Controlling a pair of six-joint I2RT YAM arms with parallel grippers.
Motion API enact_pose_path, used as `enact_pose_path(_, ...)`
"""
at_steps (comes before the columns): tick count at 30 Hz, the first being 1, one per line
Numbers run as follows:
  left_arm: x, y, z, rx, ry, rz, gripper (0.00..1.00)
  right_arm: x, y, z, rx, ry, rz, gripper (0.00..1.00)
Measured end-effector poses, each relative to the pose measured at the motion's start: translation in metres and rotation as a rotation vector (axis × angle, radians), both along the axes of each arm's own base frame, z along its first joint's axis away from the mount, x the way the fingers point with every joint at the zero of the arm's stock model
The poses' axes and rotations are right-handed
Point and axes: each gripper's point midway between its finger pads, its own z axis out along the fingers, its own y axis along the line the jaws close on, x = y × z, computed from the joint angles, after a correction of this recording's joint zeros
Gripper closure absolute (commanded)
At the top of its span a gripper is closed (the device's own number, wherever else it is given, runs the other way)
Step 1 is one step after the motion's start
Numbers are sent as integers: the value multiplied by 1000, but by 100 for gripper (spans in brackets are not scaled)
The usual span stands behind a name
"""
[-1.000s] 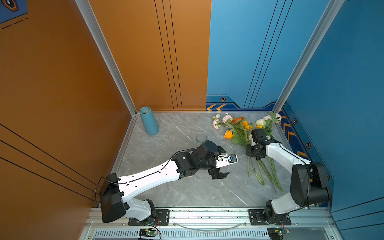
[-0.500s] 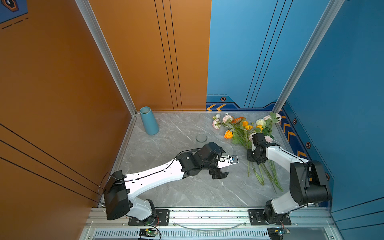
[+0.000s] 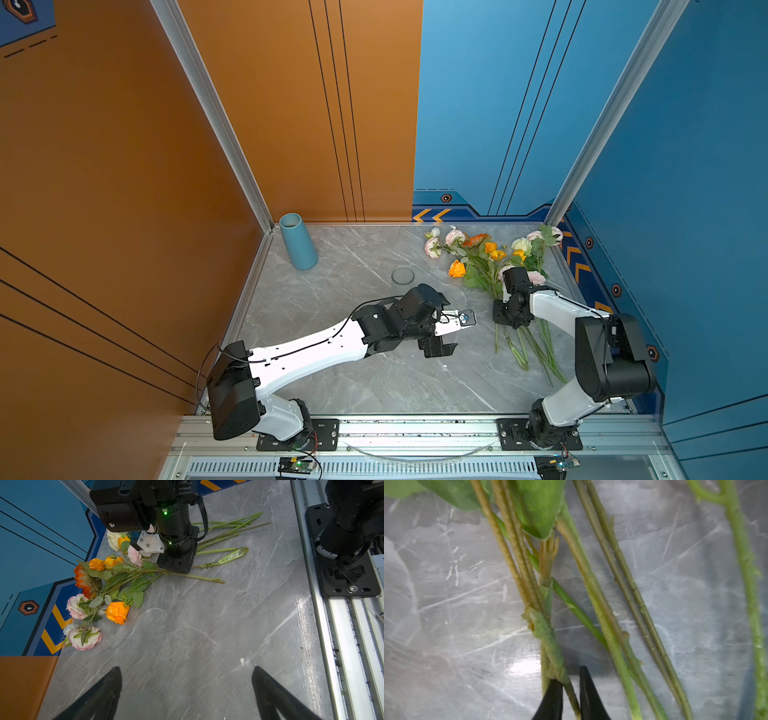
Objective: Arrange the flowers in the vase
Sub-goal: 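Grasp the yellow poppy stems with the right gripper and lift them up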
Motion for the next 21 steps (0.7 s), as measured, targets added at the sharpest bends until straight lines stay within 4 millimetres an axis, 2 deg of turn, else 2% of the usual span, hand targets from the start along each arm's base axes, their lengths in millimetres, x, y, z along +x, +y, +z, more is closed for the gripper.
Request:
enact_pose_path(3,0,0,0,1,-2,3,2,0,4,0,14,0,26,100)
enact_pose_path(11,3,1,0,5,-9,14,2,1,6,7,15,-14,47,100)
enact_pose_path(15,3,2,0,7,-11,18,2,1,9,25,17,-50,59,100)
enact_pose_path(21,8,5,2,4,-14,32,2,7,17,63,25,-133,80,100)
